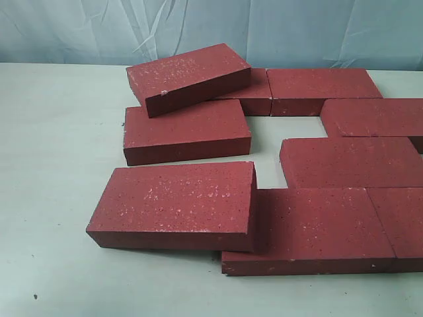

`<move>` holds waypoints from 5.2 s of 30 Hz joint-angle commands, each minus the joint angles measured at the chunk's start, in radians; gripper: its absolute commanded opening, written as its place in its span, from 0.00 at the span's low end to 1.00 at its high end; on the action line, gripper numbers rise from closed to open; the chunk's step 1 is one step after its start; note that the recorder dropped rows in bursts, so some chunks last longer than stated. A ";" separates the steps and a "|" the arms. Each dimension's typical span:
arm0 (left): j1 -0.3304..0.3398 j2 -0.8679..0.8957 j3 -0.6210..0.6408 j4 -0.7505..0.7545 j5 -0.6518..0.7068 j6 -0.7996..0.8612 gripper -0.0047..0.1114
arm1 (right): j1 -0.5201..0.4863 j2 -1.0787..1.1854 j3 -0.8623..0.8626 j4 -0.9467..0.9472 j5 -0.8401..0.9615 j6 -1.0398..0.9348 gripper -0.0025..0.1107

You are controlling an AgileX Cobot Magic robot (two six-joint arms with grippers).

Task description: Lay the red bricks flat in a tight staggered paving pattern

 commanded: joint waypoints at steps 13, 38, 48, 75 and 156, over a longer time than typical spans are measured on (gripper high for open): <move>0.001 -0.006 0.004 0.002 -0.003 -0.001 0.04 | 0.003 -0.006 0.002 0.000 -0.013 0.002 0.02; 0.001 -0.006 0.004 0.002 -0.003 -0.001 0.04 | 0.003 -0.006 0.002 0.000 -0.201 0.002 0.02; 0.001 -0.006 0.004 0.002 -0.003 -0.001 0.04 | 0.003 -0.006 0.002 0.000 -0.416 0.002 0.02; 0.001 -0.006 0.004 0.002 -0.005 -0.001 0.04 | 0.003 -0.006 -0.007 -0.008 -0.625 -0.026 0.02; 0.001 -0.006 0.004 0.002 -0.001 -0.001 0.04 | 0.152 1.510 -1.168 0.515 0.300 -0.399 0.02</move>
